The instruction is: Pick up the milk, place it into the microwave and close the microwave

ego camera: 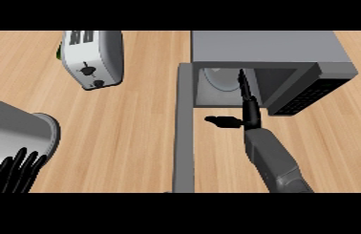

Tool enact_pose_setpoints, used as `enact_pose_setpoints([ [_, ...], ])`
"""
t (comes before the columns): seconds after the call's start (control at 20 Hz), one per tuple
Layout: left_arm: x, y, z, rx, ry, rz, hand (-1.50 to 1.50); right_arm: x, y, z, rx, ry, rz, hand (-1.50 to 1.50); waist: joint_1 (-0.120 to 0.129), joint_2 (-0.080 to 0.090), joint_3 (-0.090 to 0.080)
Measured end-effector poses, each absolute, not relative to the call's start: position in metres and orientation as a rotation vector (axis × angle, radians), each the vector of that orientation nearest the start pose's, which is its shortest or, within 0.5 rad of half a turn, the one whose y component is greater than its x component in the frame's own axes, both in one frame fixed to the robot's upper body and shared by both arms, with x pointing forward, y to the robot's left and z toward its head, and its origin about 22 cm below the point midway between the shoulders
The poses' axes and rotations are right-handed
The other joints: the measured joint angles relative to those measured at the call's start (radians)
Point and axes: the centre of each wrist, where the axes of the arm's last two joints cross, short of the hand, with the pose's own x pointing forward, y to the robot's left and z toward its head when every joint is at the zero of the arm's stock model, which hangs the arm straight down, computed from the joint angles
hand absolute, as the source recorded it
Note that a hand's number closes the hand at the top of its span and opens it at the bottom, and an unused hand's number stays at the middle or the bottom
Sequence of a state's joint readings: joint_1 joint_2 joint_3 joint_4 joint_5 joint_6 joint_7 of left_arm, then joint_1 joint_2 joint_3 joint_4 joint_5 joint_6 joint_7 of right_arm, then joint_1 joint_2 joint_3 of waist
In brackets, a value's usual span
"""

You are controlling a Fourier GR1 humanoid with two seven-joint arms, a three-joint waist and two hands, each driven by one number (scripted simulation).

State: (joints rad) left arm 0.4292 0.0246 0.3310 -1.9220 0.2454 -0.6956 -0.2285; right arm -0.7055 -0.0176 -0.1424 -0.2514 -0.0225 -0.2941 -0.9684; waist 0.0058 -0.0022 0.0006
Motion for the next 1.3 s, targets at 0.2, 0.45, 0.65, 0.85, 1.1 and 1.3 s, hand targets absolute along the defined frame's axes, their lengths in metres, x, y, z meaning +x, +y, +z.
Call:
enact_pose_setpoints([
  [0.2, 0.116, 0.327, 0.019, -0.288, -1.819, -0.144, -1.5, 0.321, -0.185, -0.116, -0.104, -1.871, 0.079, -1.5, -0.011, -0.005, -0.001],
  [0.45, 0.127, 0.311, 0.023, -0.348, -1.802, -0.228, -1.5, 0.292, -0.19, -0.13, -0.046, -1.881, 0.064, -1.5, -0.024, -0.008, -0.002],
  [0.65, 0.138, 0.293, 0.028, -0.366, -1.785, -0.299, 1.5, 0.267, -0.202, -0.133, -0.026, -1.895, 0.023, -1.5, -0.035, -0.009, -0.002],
  [0.85, 0.156, 0.279, 0.03, -0.372, -1.781, -0.356, 1.5, 0.241, -0.22, -0.126, 0.01, -1.918, -0.043, 1.5, -0.037, -0.007, -0.002],
  [1.1, 0.184, 0.252, 0.028, -0.378, -1.76, -0.435, 1.5, 0.214, -0.248, -0.101, 0.03, -1.94, -0.092, -1.5, -0.034, -0.004, -0.002],
  [1.3, 0.208, 0.223, 0.028, -0.353, -1.764, -0.511, 1.5, 0.192, -0.267, -0.084, 0.008, -1.955, -0.138, -1.5, -0.029, -0.001, -0.002],
])
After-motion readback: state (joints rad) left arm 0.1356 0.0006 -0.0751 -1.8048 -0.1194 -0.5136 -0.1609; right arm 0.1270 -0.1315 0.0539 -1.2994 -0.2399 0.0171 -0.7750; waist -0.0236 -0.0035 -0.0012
